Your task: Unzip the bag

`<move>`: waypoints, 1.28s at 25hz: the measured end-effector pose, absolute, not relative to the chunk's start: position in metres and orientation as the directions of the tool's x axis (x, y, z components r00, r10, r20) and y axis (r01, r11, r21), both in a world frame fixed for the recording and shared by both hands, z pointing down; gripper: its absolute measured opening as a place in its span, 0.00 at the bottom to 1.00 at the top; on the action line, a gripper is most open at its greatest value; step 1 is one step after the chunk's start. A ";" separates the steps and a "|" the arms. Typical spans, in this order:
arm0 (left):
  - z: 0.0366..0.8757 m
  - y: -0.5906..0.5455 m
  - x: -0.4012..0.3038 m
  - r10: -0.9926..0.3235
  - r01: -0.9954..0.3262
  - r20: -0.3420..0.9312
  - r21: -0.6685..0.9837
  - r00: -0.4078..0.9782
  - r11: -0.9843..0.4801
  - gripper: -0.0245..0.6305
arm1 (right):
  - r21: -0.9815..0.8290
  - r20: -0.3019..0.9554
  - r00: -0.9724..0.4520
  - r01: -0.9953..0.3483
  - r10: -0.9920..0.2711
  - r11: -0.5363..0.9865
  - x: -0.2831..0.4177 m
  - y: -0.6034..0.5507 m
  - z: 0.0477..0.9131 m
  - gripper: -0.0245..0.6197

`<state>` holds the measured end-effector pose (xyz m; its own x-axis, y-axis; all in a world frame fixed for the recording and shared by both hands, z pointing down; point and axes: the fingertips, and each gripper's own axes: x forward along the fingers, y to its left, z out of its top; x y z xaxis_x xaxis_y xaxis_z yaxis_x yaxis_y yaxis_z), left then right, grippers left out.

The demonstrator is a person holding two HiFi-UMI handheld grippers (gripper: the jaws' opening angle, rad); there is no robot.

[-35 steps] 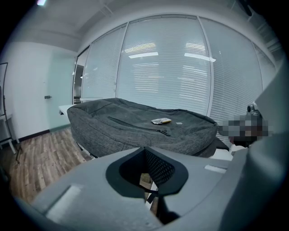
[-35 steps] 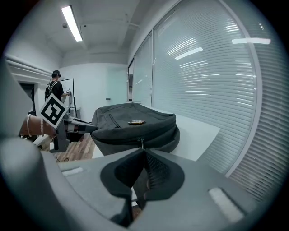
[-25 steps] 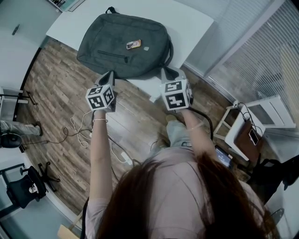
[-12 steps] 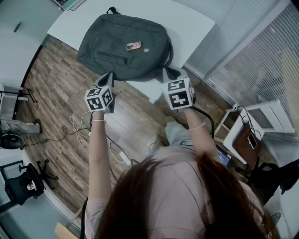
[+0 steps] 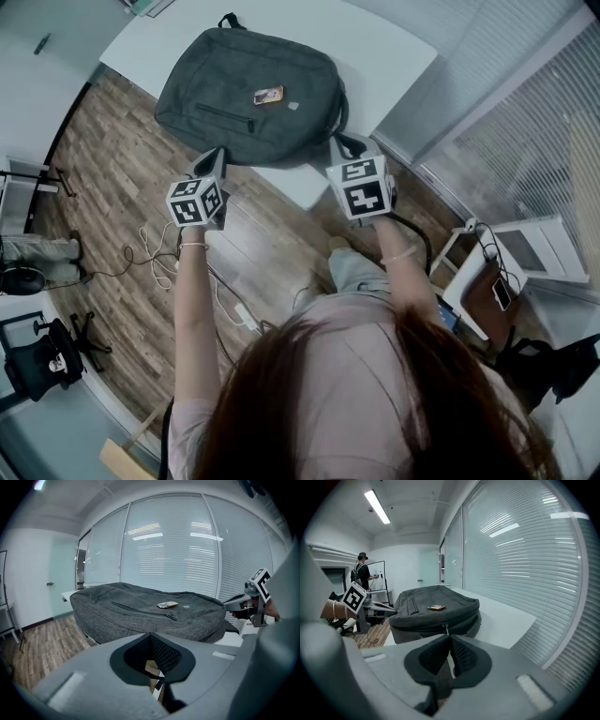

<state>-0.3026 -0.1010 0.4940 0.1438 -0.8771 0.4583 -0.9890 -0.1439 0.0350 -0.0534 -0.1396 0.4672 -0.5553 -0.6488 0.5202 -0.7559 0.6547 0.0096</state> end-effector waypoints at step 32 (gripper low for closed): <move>0.490 -0.102 -0.300 -0.900 -0.997 0.428 0.026 0.079 -0.075 0.05 | -0.021 0.537 -0.642 -0.658 -0.547 0.753 -0.043 -0.175 0.468 0.05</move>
<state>-0.2999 -0.1021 0.4905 0.0791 -0.9004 0.4278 -0.9968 -0.0753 0.0258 -0.0432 -0.1748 0.4677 -0.6425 -0.5467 0.5370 -0.6578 0.7529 -0.0205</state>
